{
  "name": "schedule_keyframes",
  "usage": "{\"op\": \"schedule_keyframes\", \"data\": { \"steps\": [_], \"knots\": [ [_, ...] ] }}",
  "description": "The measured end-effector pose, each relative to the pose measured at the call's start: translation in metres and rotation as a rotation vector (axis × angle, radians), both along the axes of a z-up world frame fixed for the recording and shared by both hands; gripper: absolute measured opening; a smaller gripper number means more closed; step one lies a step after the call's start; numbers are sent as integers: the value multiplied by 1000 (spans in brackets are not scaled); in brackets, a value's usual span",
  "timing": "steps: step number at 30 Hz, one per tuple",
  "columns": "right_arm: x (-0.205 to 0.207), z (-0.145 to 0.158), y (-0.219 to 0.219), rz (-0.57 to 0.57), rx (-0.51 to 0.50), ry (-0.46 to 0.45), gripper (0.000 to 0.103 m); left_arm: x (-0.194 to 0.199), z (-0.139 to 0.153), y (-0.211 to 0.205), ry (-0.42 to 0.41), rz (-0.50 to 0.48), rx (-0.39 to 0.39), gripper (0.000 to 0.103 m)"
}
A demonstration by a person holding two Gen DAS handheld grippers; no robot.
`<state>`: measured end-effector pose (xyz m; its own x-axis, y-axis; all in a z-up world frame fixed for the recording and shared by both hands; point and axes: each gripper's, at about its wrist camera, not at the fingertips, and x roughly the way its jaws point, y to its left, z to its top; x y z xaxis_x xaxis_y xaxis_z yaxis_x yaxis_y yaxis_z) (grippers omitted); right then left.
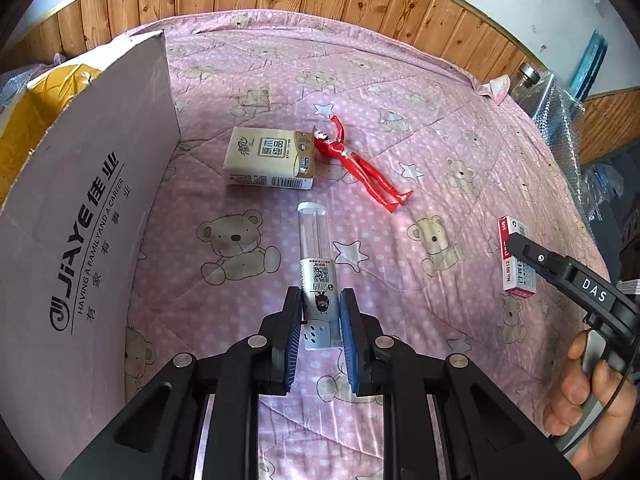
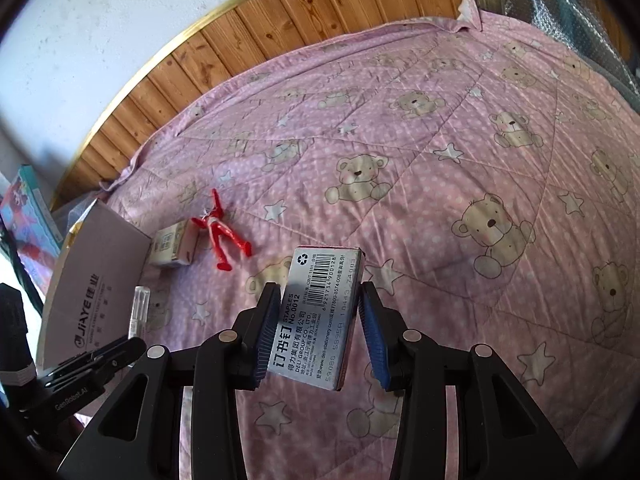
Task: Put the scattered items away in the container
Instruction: 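Lift the staple box and clear tube and carry both toward the white box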
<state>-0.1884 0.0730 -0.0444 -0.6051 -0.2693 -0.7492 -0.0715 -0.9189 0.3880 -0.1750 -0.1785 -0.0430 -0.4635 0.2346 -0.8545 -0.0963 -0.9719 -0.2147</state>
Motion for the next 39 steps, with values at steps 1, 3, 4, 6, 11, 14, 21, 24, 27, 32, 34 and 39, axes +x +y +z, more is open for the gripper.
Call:
{"op": "schedule_keyframes", "data": {
  "steps": [1,3,4,6,11,14,21,24,27,32,34,39],
  "knots": [
    [4,3,-3,6,-3,1,42,4,4,0,6,-5,6,20],
    [12,9,-8,11,-1,8,42,7,9,0,16,-9,15,20],
    [17,12,-10,14,2,12,42,11,12,-2,21,-13,20,20],
    [26,17,-15,19,1,18,42,18,17,-4,28,-21,28,20],
    [46,29,-29,43,11,28,42,39,31,-10,57,-28,50,20],
    [59,35,-38,57,22,38,42,50,38,-14,73,-31,64,20],
    [83,51,-60,87,48,63,42,74,54,-24,111,-36,96,20],
    [91,59,-68,96,59,78,42,84,60,-28,127,-36,108,20],
    [98,66,-75,107,71,95,42,92,66,-32,143,-37,121,20],
    [112,75,-86,122,87,115,42,105,74,-39,170,-36,138,20],
    [116,76,-90,129,92,118,42,109,76,-41,179,-35,143,20],
    [128,81,-100,148,101,128,42,119,81,-47,198,-32,155,20]
  ]
}}
